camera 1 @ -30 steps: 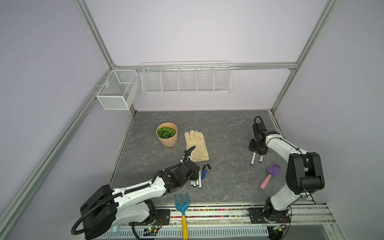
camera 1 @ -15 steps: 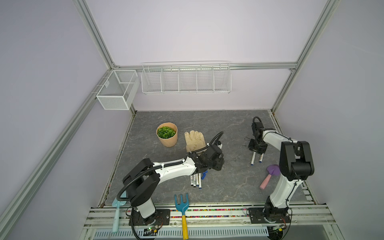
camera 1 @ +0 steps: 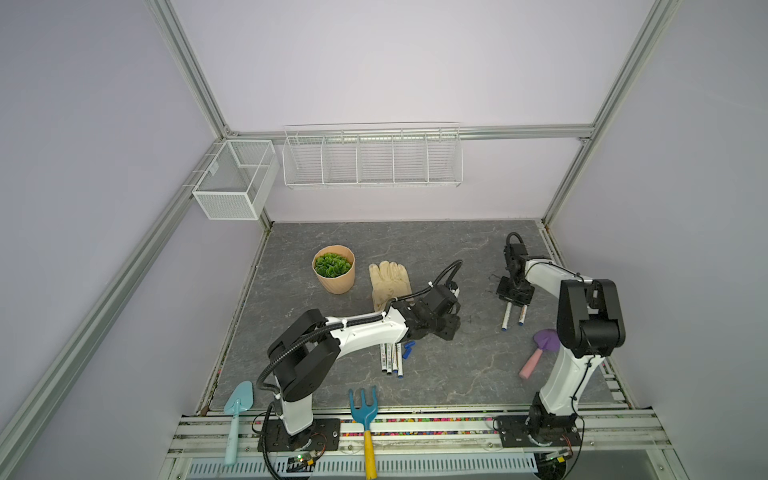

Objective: Insert the pens into the pen caps

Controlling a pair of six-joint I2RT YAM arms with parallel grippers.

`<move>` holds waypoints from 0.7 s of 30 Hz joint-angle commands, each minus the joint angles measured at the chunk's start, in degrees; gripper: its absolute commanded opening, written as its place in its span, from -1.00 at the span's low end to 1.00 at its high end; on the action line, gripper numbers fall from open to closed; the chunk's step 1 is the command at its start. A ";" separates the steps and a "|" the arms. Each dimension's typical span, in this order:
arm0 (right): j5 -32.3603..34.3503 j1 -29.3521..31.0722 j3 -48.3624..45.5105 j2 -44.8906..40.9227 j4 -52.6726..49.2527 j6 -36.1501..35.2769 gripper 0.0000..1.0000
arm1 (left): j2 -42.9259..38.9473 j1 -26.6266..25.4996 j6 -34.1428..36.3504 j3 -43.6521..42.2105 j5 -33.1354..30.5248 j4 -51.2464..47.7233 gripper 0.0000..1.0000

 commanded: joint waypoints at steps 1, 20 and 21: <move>-1.27 -0.53 -1.30 1.69 1.18 0.31 -0.41 | -0.87 -0.25 -0.08 -0.95 -0.05 -0.85 0.13; -16.14 1.35 -11.96 -5.35 5.03 10.89 -0.67 | 4.84 -0.68 3.16 4.43 -0.93 -4.09 0.14; -16.87 1.78 -12.84 -6.42 5.62 11.56 -0.68 | 5.56 -0.84 3.74 5.29 -0.92 -4.76 0.15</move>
